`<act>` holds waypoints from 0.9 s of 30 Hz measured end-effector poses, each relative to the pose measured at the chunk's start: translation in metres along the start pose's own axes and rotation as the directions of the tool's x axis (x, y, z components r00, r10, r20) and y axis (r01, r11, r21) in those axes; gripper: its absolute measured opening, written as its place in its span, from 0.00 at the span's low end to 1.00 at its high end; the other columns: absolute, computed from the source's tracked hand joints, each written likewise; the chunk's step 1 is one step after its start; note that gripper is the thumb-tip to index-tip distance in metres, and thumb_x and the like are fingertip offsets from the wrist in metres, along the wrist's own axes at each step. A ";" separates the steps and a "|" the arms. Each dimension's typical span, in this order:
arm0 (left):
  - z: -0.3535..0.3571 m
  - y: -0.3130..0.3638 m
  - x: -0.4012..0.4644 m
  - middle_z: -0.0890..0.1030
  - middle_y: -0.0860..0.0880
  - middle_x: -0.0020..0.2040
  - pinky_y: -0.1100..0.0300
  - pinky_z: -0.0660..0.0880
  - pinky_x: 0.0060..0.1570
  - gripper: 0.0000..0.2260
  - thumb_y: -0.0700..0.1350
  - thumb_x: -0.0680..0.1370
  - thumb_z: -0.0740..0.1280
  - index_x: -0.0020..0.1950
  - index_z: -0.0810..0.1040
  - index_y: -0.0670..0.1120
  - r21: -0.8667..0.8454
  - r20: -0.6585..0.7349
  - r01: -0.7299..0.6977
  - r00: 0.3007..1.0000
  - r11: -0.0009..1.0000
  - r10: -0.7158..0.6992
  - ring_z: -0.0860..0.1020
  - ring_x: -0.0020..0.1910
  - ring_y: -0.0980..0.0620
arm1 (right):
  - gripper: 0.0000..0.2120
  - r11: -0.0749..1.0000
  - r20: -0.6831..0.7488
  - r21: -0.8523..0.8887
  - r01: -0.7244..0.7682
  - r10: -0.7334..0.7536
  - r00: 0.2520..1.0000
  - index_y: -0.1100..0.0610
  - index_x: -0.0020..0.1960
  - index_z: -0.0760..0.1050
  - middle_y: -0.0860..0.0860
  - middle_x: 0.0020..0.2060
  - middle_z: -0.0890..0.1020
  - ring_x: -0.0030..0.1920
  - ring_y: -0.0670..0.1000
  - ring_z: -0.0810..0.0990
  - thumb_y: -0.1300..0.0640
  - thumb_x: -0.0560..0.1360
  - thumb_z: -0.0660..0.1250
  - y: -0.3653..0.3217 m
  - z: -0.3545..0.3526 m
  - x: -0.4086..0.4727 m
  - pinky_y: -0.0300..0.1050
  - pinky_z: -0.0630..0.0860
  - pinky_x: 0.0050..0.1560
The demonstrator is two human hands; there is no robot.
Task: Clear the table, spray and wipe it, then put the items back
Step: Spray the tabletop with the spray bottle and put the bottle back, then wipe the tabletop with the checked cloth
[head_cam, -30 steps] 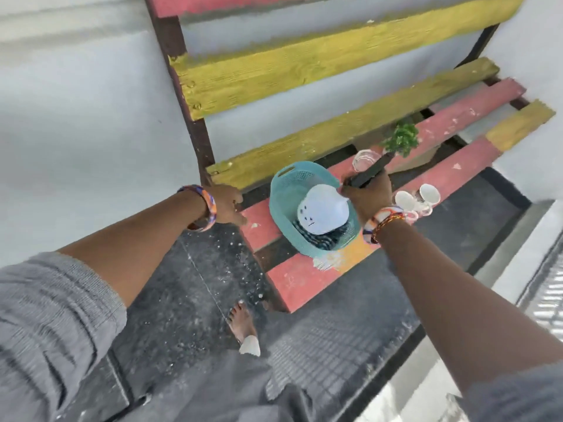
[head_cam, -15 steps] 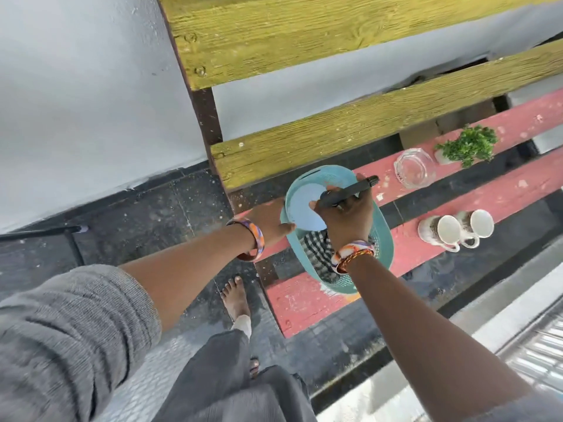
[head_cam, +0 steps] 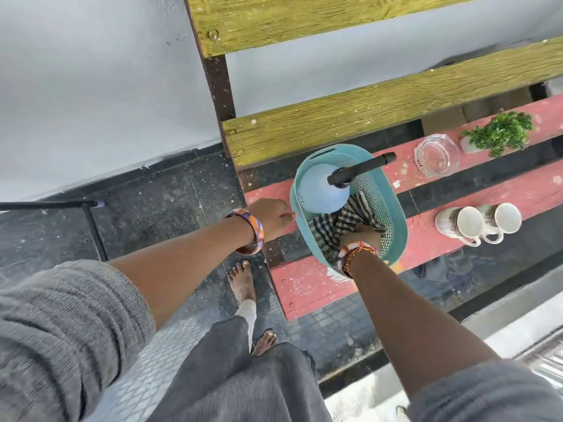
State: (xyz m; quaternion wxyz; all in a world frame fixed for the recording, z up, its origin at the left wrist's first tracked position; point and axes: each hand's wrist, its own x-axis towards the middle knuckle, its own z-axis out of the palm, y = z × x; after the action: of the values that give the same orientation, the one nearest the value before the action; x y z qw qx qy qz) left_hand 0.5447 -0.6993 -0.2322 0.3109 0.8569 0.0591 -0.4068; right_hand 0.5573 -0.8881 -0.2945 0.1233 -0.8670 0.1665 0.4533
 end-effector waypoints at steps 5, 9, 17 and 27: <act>0.012 -0.006 -0.022 0.72 0.42 0.68 0.54 0.68 0.66 0.20 0.49 0.81 0.55 0.69 0.68 0.39 0.107 0.040 0.071 0.996 0.992 -0.076 0.71 0.66 0.44 | 0.18 0.871 -0.128 -0.491 0.008 -0.081 0.988 0.58 0.69 0.68 0.52 0.66 0.74 0.67 0.52 0.72 0.57 0.80 0.56 -0.003 -0.033 -0.038 0.43 0.72 0.57; 0.023 0.005 -0.048 0.72 0.42 0.68 0.54 0.68 0.65 0.20 0.49 0.81 0.55 0.69 0.69 0.39 0.110 -0.018 0.066 0.998 0.992 -0.064 0.71 0.66 0.44 | 0.17 0.847 -0.198 -0.527 0.072 -0.204 0.959 0.59 0.66 0.71 0.52 0.63 0.76 0.65 0.53 0.74 0.57 0.78 0.60 0.008 -0.043 -0.047 0.38 0.75 0.54; 0.042 0.012 -0.069 0.76 0.42 0.56 0.52 0.71 0.60 0.16 0.49 0.81 0.56 0.56 0.73 0.38 0.128 -0.078 0.006 0.997 0.992 0.004 0.75 0.56 0.45 | 0.18 0.763 -0.417 -0.644 0.058 -0.413 0.809 0.58 0.66 0.71 0.55 0.69 0.66 0.69 0.60 0.61 0.61 0.76 0.62 0.024 -0.032 -0.038 0.53 0.67 0.65; 0.044 0.009 -0.078 0.72 0.44 0.68 0.55 0.69 0.64 0.19 0.50 0.80 0.57 0.68 0.68 0.42 0.190 -0.074 0.014 0.997 0.982 0.000 0.71 0.66 0.46 | 0.13 0.793 -0.348 -0.582 0.178 -0.441 0.827 0.59 0.55 0.76 0.58 0.55 0.80 0.58 0.59 0.77 0.55 0.76 0.59 0.012 -0.059 -0.046 0.50 0.74 0.56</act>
State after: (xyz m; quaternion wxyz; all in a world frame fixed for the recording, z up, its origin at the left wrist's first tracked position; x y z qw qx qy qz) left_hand 0.4671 -0.7204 -0.1912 0.2236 0.8969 0.0345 -0.3799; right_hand 0.5719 -0.9125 -0.2240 -0.0876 -0.9648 -0.0886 0.2315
